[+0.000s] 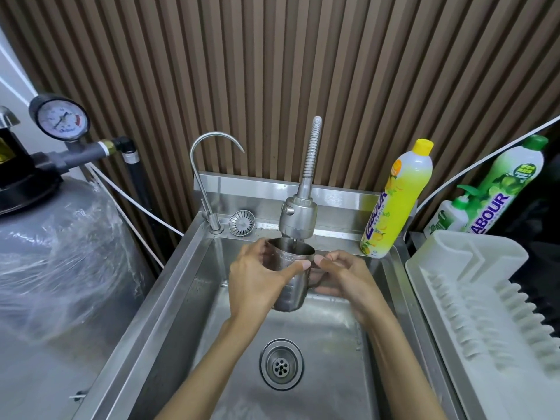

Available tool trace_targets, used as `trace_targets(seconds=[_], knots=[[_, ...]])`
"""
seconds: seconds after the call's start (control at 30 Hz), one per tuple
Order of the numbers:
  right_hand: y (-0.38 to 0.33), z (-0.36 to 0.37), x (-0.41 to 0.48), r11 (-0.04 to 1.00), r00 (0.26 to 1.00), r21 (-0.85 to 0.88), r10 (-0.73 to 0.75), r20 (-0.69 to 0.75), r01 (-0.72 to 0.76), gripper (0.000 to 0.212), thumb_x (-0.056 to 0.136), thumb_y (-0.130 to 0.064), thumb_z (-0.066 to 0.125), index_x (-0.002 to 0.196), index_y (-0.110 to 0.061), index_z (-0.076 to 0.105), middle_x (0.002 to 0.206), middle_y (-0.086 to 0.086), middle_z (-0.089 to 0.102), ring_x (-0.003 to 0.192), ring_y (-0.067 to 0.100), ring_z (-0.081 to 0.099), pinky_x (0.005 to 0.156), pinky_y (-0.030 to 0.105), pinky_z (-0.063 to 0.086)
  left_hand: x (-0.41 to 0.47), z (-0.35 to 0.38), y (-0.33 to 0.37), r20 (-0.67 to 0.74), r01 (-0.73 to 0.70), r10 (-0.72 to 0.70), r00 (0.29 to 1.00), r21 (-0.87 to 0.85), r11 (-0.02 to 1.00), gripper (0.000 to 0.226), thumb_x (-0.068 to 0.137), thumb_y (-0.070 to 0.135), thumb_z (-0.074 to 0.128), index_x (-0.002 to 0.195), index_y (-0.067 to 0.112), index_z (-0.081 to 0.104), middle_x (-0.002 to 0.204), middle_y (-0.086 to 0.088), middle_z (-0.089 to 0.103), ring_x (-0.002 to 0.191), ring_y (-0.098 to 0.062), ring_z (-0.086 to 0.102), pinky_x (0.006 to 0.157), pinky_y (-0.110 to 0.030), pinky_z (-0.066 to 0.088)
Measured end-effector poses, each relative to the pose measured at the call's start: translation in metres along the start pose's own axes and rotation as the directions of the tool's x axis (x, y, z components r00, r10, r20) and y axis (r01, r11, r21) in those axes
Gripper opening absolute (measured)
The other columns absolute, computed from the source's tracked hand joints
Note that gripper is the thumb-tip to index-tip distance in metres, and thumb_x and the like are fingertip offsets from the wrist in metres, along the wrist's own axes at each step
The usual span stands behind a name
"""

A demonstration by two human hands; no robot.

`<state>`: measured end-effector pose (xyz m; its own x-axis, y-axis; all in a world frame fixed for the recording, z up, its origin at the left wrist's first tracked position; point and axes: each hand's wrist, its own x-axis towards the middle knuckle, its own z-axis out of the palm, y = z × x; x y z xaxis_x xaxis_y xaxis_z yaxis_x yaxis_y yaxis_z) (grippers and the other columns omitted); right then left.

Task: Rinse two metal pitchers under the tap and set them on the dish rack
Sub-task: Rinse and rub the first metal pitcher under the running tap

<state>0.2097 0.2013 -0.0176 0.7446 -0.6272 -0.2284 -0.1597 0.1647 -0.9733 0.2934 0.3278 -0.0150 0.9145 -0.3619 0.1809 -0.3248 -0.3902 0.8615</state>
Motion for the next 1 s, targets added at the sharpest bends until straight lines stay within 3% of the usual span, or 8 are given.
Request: trace_targets(seconds=[0.17,0.33,0.53,0.6,0.7,0.8,0.87,1.0], knots=[[-0.025,-0.008,-0.014,0.879,0.963,-0.47,-0.186,-0.193,0.075,0.024,0.077,-0.025,0.073,0.064,-0.017,0.054,0.07,0.007,0.069,0.07,0.026,0.069,0.068,0.041,0.058,-0.003,0.011,-0.01,0.178,0.193,-0.157,0.971,-0.209,0.959,0.045,0.052,0.043,0.087,0.087,0.017,0.073,0.071,0.013,0.07,0.059,0.014,0.061,0.058,0.001,0.043],[-0.043,-0.009,-0.03,0.684,0.903,-0.699,-0.41,-0.133,0.208,0.024,0.08,-0.021,0.069,0.065,-0.019,0.05,0.078,0.005,0.071,0.079,0.024,0.064,0.074,0.034,0.048,-0.007,0.025,-0.013,0.344,0.256,-0.11,0.932,-0.415,0.873,0.028,0.061,0.018,0.085,0.084,0.025,0.071,0.086,0.007,0.076,0.091,-0.007,0.069,0.081,-0.018,0.049],[-0.025,-0.014,-0.009,0.895,0.928,-0.287,-0.369,-0.044,0.342,0.023,0.086,-0.004,0.061,0.072,-0.016,0.046,0.113,-0.006,0.067,0.104,0.006,0.063,0.085,0.015,0.047,0.002,0.038,-0.004,0.183,0.149,-0.048,0.982,-0.587,0.796,0.07,0.057,-0.003,0.083,0.115,0.026,0.058,0.115,0.012,0.066,0.113,0.003,0.057,0.098,-0.014,0.043],[-0.017,-0.013,-0.001,0.94,0.946,-0.113,-0.324,0.004,0.322,0.022,0.087,-0.003,0.058,0.075,-0.014,0.044,0.117,-0.008,0.066,0.104,-0.001,0.062,0.082,0.008,0.045,0.007,0.033,-0.001,0.099,0.056,0.0,0.995,-0.567,0.822,0.078,0.057,-0.009,0.081,0.112,0.038,0.052,0.107,0.031,0.063,0.105,0.018,0.053,0.09,-0.004,0.041],[0.002,-0.009,0.011,0.958,0.968,0.187,-0.237,0.085,0.218,0.017,0.089,-0.001,0.054,0.078,-0.011,0.045,0.119,-0.004,0.065,0.11,0.011,0.061,0.097,0.026,0.045,0.013,0.018,0.003,0.037,-0.097,0.126,0.991,-0.435,0.895,0.081,0.054,-0.004,0.084,0.104,0.047,0.047,0.097,0.04,0.059,0.096,0.026,0.049,0.084,0.001,0.036],[0.019,0.003,0.011,0.855,0.97,0.516,-0.167,0.176,0.053,0.012,0.086,-0.001,0.051,0.079,-0.009,0.046,0.107,0.01,0.064,0.103,0.026,0.061,0.099,0.034,0.048,0.01,0.005,0.009,-0.022,-0.246,0.248,0.968,-0.251,0.936,0.081,0.05,0.002,0.087,0.122,0.025,0.055,0.108,0.025,0.05,0.092,0.022,0.047,0.081,0.007,0.031],[0.027,0.009,0.007,0.831,0.974,0.556,-0.123,0.189,-0.003,0.008,0.083,-0.007,0.053,0.079,-0.01,0.047,0.095,0.012,0.065,0.093,0.025,0.064,0.091,0.033,0.054,0.008,0.0,0.012,-0.043,-0.312,0.309,0.95,-0.108,0.944,0.08,0.048,0.005,0.088,0.123,0.007,0.058,0.106,0.018,0.048,0.093,0.018,0.041,0.079,0.011,0.026],[0.027,0.009,0.0,0.94,0.989,0.342,-0.054,0.14,0.002,0.009,0.089,-0.012,0.054,0.081,-0.011,0.052,0.085,0.011,0.072,0.087,0.027,0.07,0.074,0.032,0.058,0.006,-0.011,0.012,-0.009,-0.249,0.25,0.968,0.047,0.967,0.072,0.05,0.031,0.089,0.115,0.012,0.063,0.099,0.011,0.056,0.089,0.0,0.051,0.074,0.006,0.03]])
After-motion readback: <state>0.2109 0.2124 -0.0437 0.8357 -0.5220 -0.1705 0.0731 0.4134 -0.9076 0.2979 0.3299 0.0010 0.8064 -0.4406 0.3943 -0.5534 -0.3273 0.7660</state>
